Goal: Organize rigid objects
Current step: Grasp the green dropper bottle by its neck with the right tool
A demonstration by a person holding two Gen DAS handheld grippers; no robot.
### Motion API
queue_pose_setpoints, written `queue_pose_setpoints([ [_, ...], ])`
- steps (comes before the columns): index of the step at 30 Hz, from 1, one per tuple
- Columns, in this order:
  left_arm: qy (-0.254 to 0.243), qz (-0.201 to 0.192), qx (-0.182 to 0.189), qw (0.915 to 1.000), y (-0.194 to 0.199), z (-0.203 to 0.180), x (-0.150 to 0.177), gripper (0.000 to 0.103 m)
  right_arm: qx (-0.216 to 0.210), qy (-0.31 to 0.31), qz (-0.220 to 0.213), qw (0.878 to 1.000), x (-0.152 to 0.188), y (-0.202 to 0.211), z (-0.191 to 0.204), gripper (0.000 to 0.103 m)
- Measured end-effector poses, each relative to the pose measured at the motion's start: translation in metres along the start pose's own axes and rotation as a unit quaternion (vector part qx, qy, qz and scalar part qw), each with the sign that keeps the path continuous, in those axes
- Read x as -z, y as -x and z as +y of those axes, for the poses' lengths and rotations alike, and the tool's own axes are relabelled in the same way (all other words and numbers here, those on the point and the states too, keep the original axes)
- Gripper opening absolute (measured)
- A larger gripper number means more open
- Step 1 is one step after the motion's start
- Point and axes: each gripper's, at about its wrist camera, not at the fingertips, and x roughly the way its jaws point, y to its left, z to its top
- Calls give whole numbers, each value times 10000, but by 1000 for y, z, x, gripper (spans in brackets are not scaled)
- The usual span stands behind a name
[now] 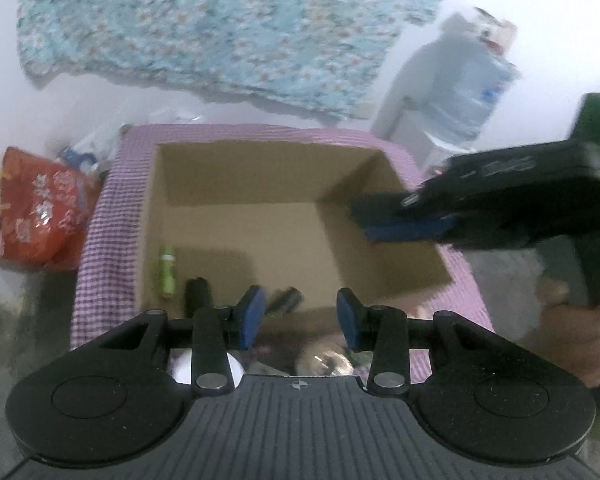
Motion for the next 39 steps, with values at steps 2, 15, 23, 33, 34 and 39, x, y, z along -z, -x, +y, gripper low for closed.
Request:
queue_pose_setpoints([
  [2,-198,-11,22,9998,0,-14,12,40,58,144,-357,9992,17,33,-7,42],
  [15,-1367,233,-419,9895,-71,-81,82,40,1178,816,-493,9884,107,44,-48,49],
  [23,-1683,42,-608,9839,-97,-81,82,40,1298,1350,-305,9818,102,7,-46,43],
  [33,-1713,69,-476,9840,-117,-81,78,37,1392,1452,-123,9795,95,-16,-55,33],
  [34,-1734,72,-480,9837,-119,-81,79,36,1397,1454,-105,9794,95,-17,-56,32],
  [39,-1756,83,-410,9836,-125,-84,78,30,1341,1423,-88,9806,93,-20,-61,25],
])
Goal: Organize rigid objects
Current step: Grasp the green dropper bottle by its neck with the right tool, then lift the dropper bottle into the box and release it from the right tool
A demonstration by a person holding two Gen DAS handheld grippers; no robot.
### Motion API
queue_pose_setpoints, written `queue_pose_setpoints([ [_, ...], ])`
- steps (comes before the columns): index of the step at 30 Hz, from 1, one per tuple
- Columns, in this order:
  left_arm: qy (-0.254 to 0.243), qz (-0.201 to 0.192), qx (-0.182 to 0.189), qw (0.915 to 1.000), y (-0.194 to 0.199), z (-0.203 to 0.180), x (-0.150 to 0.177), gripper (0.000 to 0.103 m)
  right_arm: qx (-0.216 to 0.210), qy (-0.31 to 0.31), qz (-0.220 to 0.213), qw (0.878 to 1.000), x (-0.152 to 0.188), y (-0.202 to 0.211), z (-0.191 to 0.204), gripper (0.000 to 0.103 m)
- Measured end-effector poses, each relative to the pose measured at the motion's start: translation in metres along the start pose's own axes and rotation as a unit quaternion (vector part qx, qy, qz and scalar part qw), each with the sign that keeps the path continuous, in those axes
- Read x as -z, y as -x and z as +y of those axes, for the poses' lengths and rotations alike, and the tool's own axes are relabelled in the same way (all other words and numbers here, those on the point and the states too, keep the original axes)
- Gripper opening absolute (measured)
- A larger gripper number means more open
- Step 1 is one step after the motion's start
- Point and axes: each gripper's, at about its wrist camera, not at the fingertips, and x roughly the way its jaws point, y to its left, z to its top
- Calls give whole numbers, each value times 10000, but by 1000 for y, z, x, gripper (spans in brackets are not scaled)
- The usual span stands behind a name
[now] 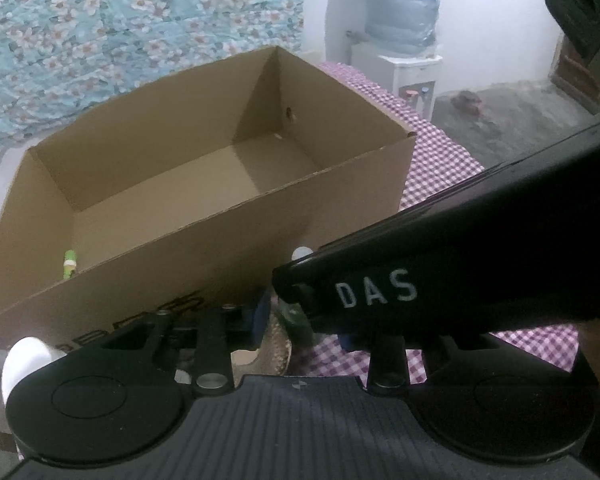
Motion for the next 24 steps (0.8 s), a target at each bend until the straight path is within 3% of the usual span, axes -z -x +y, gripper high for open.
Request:
queue_pose_setpoints([
  [11,102,-125,-23,9999,17,-19,1,27,88,-33,-55,9999,2,17,-2,21],
  [19,-9,-588,12,9983,69,-34,-3,24,198,31,-212,9996,4,69,12,21],
  [24,143,-713,-144,9972,103,-10,-28,23,-33,365,-457,9983,-21,91,39,19],
])
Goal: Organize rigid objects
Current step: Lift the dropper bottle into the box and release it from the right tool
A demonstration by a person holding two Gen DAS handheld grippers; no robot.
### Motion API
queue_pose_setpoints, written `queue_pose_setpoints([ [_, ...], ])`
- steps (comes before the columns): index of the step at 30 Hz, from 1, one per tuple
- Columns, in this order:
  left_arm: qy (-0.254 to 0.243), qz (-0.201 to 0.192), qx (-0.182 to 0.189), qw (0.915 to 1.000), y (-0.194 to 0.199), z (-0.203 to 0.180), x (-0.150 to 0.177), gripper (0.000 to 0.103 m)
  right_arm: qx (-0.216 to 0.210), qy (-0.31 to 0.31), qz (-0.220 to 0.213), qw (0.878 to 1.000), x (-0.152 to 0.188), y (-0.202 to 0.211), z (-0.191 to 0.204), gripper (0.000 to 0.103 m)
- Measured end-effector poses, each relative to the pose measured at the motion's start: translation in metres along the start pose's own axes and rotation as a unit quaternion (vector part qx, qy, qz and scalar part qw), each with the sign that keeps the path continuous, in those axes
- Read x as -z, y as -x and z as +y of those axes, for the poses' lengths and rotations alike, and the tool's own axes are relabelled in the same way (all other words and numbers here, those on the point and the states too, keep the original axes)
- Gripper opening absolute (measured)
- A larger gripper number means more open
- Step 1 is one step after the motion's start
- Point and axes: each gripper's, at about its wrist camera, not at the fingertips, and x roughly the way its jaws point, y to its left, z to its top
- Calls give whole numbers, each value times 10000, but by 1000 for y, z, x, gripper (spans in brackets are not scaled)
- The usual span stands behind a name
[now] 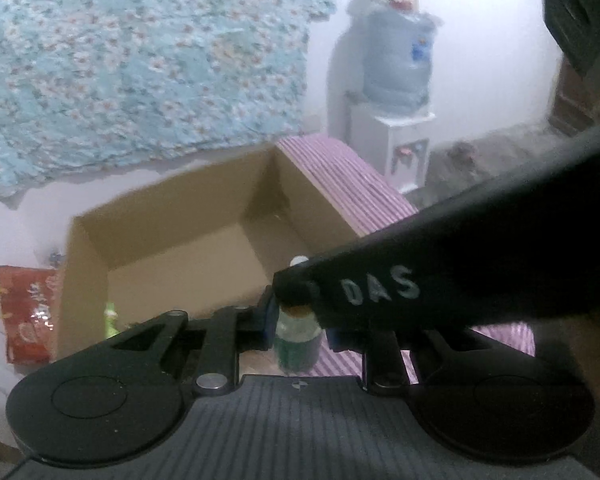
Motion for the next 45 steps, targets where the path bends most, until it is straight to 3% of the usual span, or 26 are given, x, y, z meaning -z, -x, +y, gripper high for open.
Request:
queue_pose_setpoints([
  [6,498,-58,-190,9986,8,61,-37,23,-464,351,-120,9982,-58,-13,34,15],
  [8,676,-32,-257,9974,0,83,-51,23,-604,408,-84,9973,-79,-27,40,10],
  [19,1484,606,-464,9860,-75,177,-81,23,-943,332,420,9941,-163,-149,34,10],
  [25,1826,1032,-487,9766,-115,207,-76,23,-913,300,734,9927,-175,-212,24,10],
  [32,1924,1349,-523,9706,-134,218,-67,24,-776,261,1021,9914,-172,-264,15,10],
  [43,2060,1503,-456,9659,-130,223,-64,28,-670,338,1150,9905,-169,-285,26,13],
  [45,2051,1445,-452,9670,-123,220,-65,33,-699,279,1161,9904,-170,-279,25,19],
])
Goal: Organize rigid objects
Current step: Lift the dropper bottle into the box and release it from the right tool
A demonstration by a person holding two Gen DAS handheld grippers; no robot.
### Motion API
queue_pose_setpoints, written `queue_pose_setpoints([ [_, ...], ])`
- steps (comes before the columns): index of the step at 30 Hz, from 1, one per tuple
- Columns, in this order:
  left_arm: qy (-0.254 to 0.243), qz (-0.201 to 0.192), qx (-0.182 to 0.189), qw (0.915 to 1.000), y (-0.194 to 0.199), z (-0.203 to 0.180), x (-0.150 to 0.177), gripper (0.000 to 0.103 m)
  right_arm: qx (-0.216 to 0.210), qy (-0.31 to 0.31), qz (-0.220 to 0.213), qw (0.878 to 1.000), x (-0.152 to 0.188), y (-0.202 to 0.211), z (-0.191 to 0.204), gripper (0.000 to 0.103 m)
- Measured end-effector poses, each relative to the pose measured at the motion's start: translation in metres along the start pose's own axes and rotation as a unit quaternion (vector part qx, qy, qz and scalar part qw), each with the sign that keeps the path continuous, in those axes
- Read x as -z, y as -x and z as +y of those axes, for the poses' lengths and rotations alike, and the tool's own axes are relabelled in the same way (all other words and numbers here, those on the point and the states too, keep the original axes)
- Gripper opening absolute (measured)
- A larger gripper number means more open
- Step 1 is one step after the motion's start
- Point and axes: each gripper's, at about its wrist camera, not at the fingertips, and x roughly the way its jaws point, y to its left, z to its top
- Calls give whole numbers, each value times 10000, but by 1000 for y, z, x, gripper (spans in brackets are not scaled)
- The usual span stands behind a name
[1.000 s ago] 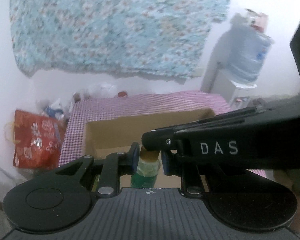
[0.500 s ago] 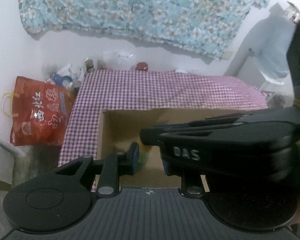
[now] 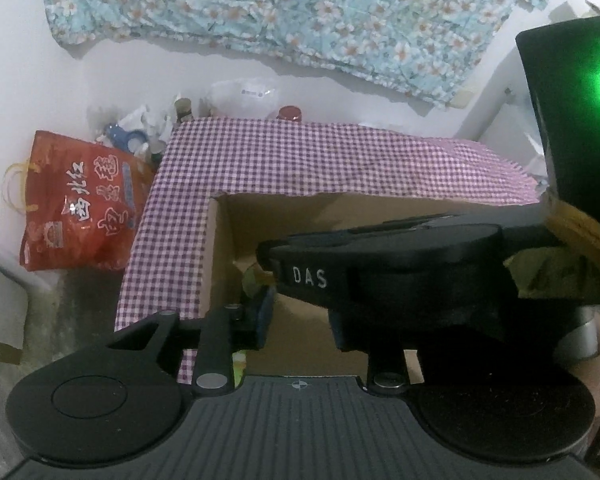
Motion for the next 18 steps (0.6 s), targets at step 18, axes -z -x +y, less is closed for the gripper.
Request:
queue_pose_setpoints([
  [18,-427,-872,487,9941,131,-52,68,48,-350,-534,-1246,9901,98,196,7,32],
])
